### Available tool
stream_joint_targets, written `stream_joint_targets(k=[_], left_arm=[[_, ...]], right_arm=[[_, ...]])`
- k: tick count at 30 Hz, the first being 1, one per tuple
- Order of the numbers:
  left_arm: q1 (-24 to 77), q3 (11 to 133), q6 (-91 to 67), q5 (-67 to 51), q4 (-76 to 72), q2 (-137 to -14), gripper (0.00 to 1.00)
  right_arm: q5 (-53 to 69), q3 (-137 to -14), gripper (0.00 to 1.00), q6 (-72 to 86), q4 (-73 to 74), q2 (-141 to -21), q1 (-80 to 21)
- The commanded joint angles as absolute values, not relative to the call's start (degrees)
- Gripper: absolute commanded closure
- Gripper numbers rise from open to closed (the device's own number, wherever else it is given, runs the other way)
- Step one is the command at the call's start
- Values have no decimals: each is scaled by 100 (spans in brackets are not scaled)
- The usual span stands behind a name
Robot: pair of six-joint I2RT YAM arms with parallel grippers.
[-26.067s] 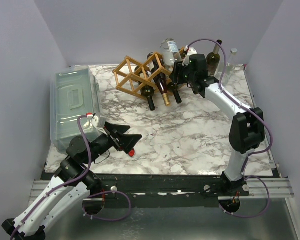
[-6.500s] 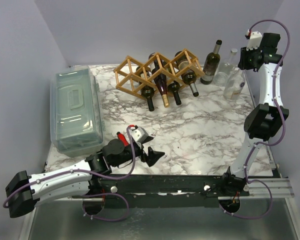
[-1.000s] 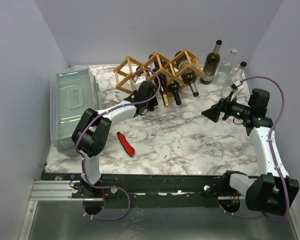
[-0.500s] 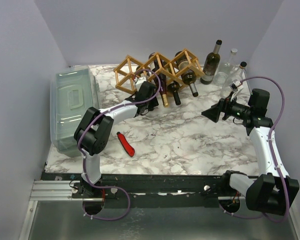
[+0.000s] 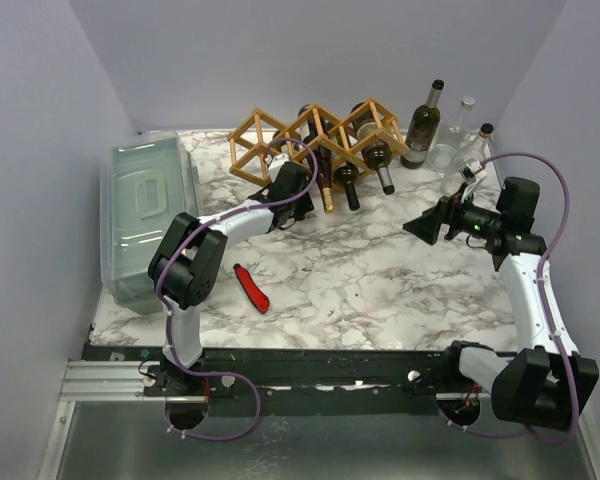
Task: Take the wine bottle off the wine rack
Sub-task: Pick up the wine bottle from the wine rack.
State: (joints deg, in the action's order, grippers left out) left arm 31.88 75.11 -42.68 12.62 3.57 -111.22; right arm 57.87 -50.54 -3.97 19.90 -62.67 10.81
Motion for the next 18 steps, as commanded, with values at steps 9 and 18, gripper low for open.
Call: stream_joint_targets(k=[9,18], left_arm=[[3138,7602,-4272,1015,299,-11215,75],[3185,7484,-3816,1138,257,-10977,100]], right_arm=[[5727,-5249,5,-492,2123,-6283,1048],[5731,-5266,5,-501,2144,-6307,1040]])
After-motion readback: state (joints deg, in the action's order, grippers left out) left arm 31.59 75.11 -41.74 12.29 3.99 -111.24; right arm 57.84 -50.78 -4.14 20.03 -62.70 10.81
